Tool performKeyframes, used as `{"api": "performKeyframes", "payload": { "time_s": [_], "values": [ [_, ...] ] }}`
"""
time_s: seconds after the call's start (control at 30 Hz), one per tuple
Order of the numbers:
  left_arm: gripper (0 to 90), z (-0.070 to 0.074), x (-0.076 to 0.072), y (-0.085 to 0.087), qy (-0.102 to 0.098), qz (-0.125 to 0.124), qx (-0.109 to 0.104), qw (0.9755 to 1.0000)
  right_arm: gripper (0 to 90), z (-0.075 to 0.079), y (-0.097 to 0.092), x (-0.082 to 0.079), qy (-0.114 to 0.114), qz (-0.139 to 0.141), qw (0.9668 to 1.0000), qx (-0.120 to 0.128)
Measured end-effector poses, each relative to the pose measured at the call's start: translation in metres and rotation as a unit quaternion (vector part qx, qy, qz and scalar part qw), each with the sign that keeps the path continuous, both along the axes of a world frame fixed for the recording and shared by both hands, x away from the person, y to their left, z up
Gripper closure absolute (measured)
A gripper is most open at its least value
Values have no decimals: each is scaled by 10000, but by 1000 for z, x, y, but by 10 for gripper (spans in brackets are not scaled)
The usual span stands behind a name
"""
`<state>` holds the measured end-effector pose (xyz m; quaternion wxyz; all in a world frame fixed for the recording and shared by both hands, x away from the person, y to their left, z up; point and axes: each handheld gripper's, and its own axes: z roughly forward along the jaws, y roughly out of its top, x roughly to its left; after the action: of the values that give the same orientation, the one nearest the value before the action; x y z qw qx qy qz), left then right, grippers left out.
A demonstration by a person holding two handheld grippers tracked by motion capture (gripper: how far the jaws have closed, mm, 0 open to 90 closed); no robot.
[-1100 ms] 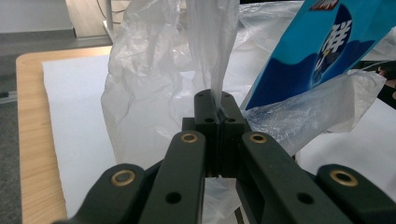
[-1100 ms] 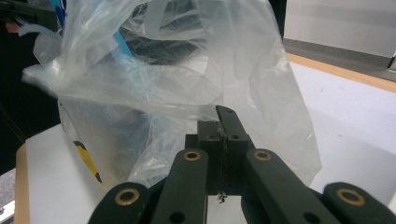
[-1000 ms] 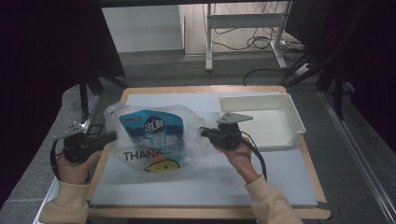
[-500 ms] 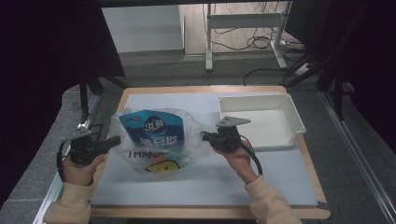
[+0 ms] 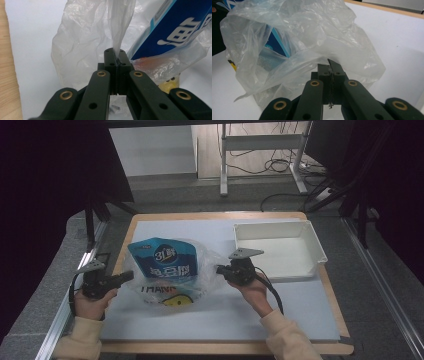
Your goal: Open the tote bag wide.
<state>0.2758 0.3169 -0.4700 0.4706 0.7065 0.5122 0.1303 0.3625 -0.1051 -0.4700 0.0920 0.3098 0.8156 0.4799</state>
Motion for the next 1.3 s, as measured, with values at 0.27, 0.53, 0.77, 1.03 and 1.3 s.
{"api": "performKeyframes", "payload": {
  "time_s": [0.27, 0.53, 0.77, 1.03, 1.3],
  "values": [
    [898, -10, 0, 0, 73, -24, 26, 10000, 885, -7, -1, -1, 30, -20, 10000, -35],
    [897, -23, -3, -1, 187, -22, 81, 9998, 886, -18, -1, -2, 187, -25, 9997, -158],
    [897, -34, -2, -3, 329, -41, 138, 9994, 885, -31, -1, -2, 319, -47, 9989, -344],
    [898, -50, 3, -8, 530, -51, 223, 9983, 885, -47, 5, 0, 508, -25, 9964, -671],
    [898, -67, 4, -16, 739, -100, 427, 9963, 885, -57, 1, 0, 777, -24, 9936, -822]
  ]
}}
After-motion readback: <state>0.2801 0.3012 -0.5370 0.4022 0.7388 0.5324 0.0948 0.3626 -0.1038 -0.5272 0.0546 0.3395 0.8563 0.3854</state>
